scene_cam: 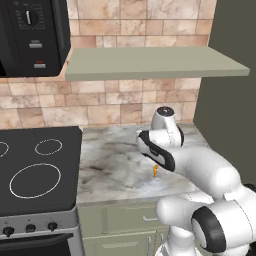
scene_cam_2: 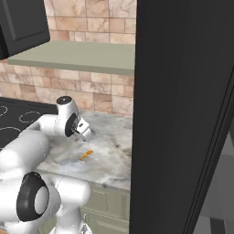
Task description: Open the fridge, remove the pear, lemon, and shrimp, and place them on any counter.
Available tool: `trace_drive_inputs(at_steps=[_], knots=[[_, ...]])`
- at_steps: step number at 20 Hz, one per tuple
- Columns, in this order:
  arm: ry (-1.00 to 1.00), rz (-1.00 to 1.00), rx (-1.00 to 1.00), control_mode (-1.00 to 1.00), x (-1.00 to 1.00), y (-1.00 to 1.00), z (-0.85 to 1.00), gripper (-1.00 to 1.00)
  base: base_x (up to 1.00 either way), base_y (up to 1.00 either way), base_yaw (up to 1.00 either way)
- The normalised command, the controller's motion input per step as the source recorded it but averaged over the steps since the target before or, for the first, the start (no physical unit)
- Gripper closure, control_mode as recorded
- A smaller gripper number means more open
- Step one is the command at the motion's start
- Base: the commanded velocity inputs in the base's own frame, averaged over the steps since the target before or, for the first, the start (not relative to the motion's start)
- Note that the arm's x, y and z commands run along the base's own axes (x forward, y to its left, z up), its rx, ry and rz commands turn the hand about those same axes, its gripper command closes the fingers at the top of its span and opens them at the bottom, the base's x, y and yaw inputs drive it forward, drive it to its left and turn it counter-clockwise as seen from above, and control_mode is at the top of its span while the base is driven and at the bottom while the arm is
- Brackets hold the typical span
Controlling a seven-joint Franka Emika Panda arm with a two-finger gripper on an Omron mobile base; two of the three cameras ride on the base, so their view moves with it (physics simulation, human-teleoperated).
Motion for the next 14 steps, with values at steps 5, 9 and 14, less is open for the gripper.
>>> trace_drive_inputs(at_steps=[5,9,14], knots=[[0.13,-0.14,0.0,-1.0,-0.66,0.0,0.92,-1.0,0.0,0.0,0.0],[0.09,-0.26,0.0,-1.0,-0.73,-0.12,0.48,-1.0,0.0,0.0,0.0],[0.07,-0.28,0.01,-1.0,-0.81,-0.36,0.27,-1.0,0.0,0.0,0.0]])
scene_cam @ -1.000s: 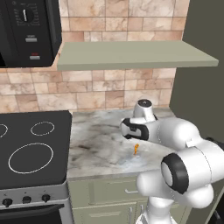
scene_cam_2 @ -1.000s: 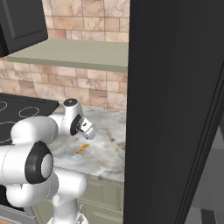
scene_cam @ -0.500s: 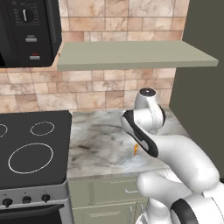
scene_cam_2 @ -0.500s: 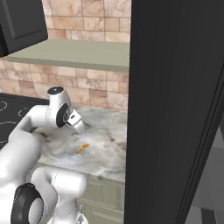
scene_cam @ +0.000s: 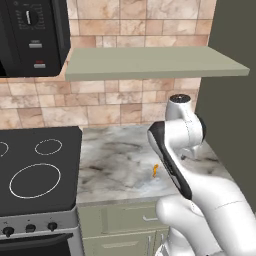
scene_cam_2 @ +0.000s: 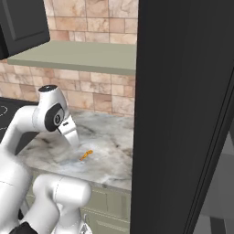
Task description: Open the fridge, remove the pear, lemon, and shrimp, and place them on any counter.
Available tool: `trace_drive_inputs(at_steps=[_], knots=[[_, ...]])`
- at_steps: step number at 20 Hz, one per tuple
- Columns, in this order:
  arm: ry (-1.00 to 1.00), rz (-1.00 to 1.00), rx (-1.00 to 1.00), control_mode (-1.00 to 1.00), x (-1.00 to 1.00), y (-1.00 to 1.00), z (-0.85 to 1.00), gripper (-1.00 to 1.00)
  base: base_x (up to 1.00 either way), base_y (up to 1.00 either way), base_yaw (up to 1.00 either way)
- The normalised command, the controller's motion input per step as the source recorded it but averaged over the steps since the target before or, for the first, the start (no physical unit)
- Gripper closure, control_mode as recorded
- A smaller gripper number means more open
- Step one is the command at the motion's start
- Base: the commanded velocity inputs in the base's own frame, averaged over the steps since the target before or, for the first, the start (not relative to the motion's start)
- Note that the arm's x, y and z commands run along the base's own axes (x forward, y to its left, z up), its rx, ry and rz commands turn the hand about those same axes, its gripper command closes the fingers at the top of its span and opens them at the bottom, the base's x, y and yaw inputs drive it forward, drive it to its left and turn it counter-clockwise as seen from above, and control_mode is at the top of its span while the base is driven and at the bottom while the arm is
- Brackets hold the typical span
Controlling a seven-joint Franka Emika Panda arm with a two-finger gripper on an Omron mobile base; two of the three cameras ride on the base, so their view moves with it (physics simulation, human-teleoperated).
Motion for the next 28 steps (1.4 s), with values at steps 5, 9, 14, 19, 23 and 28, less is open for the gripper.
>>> trace_drive_inputs(at_steps=[5,9,14,19,23,28], knots=[[0.02,-0.1,0.0,-1.0,-0.82,-0.25,0.2,-1.0,0.0,0.0,0.0],[0.0,0.02,0.0,-1.0,-0.52,-0.01,0.65,-1.0,0.0,0.0,0.0],[0.0,0.08,-0.01,-1.0,-0.51,-0.02,0.73,-1.0,0.0,0.0,0.0],[-0.01,0.11,-0.01,-1.0,-0.48,-0.03,0.51,-1.0,0.0,0.0,0.0],[-0.02,0.11,0.0,-1.0,-0.28,0.0,0.12,-1.0,0.0,0.0,0.0],[-0.05,0.0,0.0,-1.0,-0.18,0.0,0.0,-1.0,0.0,0.0,0.0]])
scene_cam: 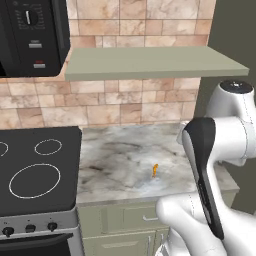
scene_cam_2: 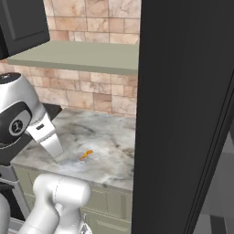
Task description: Open the fridge, remove the pear, lemon, and shrimp, and place them on any counter.
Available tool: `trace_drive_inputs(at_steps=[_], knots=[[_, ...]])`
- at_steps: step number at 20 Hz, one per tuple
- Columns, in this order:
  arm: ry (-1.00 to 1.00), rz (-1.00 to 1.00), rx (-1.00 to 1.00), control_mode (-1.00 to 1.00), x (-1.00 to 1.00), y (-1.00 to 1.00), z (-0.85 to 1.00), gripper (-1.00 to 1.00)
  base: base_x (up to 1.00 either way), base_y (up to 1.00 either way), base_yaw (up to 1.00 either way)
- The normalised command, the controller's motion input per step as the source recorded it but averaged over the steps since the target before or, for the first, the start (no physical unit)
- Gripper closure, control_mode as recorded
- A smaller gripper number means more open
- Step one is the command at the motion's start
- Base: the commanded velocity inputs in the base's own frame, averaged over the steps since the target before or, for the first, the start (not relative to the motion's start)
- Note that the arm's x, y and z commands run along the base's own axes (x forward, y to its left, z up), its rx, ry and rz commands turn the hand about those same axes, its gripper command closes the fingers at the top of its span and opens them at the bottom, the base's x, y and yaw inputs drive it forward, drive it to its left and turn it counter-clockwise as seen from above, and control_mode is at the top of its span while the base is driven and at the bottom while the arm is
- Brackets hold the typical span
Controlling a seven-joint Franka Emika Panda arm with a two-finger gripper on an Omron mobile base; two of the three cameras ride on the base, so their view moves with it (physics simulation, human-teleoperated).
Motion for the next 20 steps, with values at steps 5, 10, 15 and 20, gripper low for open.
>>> trace_drive_inputs(at_steps=[5,10,15,20], knots=[[0.0,0.0,0.0,-1.0,0.0,0.0,0.0,-1.0,0.0,0.0,0.0],[0.0,0.0,0.0,-1.0,-0.01,0.0,0.0,-1.0,0.0,0.0,0.0],[0.0,0.0,0.0,1.0,-0.07,0.0,0.0,-1.0,-0.66,0.14,0.0],[0.0,0.0,0.0,1.0,0.0,0.0,0.0,-1.0,-1.0,0.46,0.0]])
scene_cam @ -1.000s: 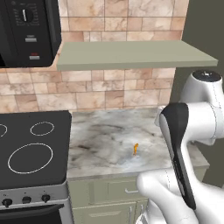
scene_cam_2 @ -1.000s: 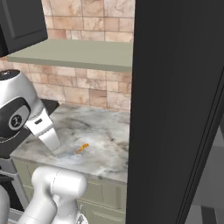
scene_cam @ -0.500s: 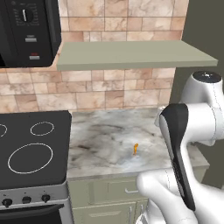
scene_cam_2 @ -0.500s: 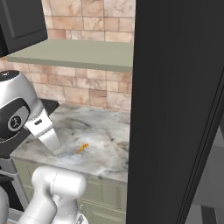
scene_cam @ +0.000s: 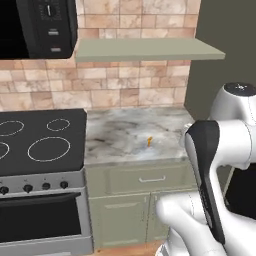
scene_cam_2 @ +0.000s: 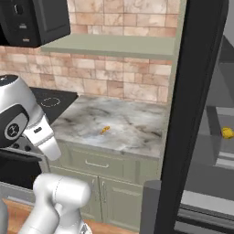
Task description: Open the fridge, remove the pear, lemon, and shrimp, and place them on any counter.
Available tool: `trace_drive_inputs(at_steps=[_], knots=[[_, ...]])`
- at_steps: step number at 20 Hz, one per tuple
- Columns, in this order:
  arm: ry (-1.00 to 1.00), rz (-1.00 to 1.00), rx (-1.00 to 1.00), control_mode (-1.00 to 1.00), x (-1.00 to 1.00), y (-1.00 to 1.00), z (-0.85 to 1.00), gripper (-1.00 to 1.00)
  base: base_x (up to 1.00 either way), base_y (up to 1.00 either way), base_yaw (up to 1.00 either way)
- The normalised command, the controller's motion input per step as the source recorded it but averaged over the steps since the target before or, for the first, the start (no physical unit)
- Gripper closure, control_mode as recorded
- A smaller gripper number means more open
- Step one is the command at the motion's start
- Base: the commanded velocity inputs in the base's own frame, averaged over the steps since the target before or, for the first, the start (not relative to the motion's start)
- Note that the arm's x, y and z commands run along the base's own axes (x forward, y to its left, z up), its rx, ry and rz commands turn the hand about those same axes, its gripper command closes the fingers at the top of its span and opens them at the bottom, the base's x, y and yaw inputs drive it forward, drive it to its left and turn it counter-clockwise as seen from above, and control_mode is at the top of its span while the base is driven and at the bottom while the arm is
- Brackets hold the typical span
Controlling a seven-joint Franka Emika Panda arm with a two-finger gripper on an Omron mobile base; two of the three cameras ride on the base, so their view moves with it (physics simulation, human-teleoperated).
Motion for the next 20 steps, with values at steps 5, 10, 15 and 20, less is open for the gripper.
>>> trace_drive_inputs(at_steps=[5,10,15,20], knots=[[0.0,0.0,0.0,1.0,0.0,0.0,0.0,-1.0,-1.0,0.27,-0.04],[0.0,0.0,0.0,1.0,0.0,0.0,0.0,-1.0,-1.0,0.0,-0.07],[0.0,0.0,0.0,1.0,0.0,0.0,0.0,-1.0,-0.95,-0.17,-0.12],[0.0,0.0,0.0,1.0,0.0,0.0,0.0,-1.0,-0.12,-0.63,-0.11]])
